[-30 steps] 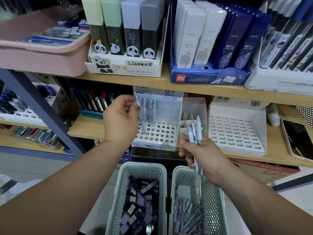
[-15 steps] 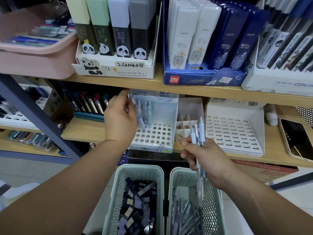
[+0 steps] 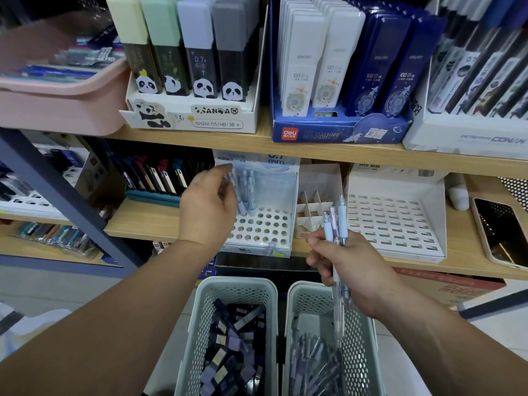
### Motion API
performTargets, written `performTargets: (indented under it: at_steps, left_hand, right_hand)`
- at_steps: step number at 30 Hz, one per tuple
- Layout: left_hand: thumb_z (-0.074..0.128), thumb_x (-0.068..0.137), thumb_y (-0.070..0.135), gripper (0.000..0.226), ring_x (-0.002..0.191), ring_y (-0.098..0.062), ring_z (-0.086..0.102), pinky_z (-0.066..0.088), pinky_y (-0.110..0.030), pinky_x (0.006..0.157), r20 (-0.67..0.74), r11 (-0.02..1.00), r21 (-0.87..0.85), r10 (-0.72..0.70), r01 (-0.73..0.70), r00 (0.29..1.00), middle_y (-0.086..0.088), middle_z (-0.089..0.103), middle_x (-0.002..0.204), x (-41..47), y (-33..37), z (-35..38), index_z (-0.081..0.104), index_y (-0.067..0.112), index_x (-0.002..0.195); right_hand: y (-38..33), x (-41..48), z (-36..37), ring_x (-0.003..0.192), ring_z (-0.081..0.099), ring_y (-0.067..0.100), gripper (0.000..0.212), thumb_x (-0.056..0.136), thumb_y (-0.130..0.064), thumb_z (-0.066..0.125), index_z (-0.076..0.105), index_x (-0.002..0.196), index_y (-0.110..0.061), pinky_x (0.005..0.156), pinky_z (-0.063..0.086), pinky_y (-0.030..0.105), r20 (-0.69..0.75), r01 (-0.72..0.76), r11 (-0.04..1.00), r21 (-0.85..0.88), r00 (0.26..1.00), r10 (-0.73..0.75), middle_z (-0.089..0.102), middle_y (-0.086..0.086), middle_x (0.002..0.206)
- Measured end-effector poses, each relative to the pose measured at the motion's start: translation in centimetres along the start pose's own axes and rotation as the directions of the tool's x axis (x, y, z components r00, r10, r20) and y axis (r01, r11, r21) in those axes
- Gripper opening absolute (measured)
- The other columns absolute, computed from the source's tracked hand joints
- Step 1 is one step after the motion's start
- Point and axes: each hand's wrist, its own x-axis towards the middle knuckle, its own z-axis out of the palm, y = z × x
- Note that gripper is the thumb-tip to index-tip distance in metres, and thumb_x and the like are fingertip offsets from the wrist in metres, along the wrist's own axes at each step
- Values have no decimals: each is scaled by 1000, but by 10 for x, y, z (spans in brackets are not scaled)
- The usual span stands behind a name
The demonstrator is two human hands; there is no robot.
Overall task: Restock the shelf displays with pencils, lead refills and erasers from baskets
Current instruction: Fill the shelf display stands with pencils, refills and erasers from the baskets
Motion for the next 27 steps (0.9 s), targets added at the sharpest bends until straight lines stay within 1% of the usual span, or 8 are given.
performTargets:
  at_steps: [2, 7, 11, 16, 19, 22, 24, 27]
  left_hand:
    - [65, 88, 5, 35, 77, -10, 59, 42, -14, 79, 25, 998, 35, 46, -47, 999, -5, 69, 95, -2, -2, 1, 70, 10, 122]
    - [69, 87, 3, 34, 74, -8, 55, 37, -8, 79, 46, 995, 29, 90, -91, 995, -7, 68, 90, -2, -3, -1, 71, 6, 121]
    - [68, 87, 7, 42, 75, -11, 55, 46, -23, 78, 124, 995, 50, 78, -85, 989, -6, 67, 88, -1, -1, 0, 66, 7, 128]
    - [65, 86, 7, 48, 77, -20, 58, 54, -33, 81, 195, 992, 67, 95, -110, 976, -12, 65, 93, -4, 6, 1, 61, 2, 133]
    - [64, 85, 10, 56, 94, -31, 64, 53, -37, 87, 245, 991, 94, 73, -99, 967, -17, 66, 106, -4, 12, 0, 55, 3, 140]
    - [64, 86, 15, 60, 99, -26, 63, 50, -34, 84, 256, 993, 102, 25, -53, 966, -11, 63, 115, -7, 18, -6, 50, 14, 145]
    - [64, 87, 16, 50, 89, -22, 61, 47, -31, 76, 201, 995, 83, 34, -52, 979, -6, 62, 109, -10, 25, -13, 56, 16, 137]
    - [64, 90, 23, 23, 72, -13, 55, 51, -34, 69, 159, 994, 36, 93, -100, 983, 4, 61, 88, -19, 40, -19, 68, 17, 112]
  right_hand:
    - [-1, -1, 0, 50, 47, 17, 11, 98, -13, 62, 67, 105, -6, 47, 40, 29, -1, 4, 1000, 1, 1000, -4, 67, 10, 69]
    - [-2, -1, 3, 50, 46, 17, 12, 98, -10, 61, 67, 106, -4, 46, 39, 28, 14, -21, 996, 85, 1000, 20, 66, 12, 71]
    - [-5, 0, 3, 51, 47, 17, 14, 98, -4, 57, 67, 107, -5, 47, 39, 27, 70, -84, 964, 251, 995, 69, 63, 13, 72]
    - [-7, 0, 4, 51, 47, 17, 16, 96, 0, 55, 67, 104, -5, 47, 39, 26, 86, -116, 942, 315, 992, 94, 62, 14, 70]
    - [-8, 0, 4, 51, 48, 18, 16, 96, 2, 54, 66, 103, -5, 47, 39, 27, 92, -118, 941, 317, 991, 94, 62, 13, 70]
    - [-9, -2, 4, 52, 50, 18, 16, 95, 4, 54, 66, 102, -5, 47, 41, 27, 107, -117, 951, 286, 990, 89, 61, 11, 68]
    - [-9, -3, 5, 51, 49, 17, 16, 94, 4, 54, 66, 101, -4, 47, 40, 27, 130, -110, 967, 229, 988, 81, 60, 9, 66]
    - [-9, -7, 10, 50, 47, 15, 16, 94, 5, 54, 65, 103, -3, 47, 37, 27, 175, -82, 988, 132, 983, 58, 58, 8, 66]
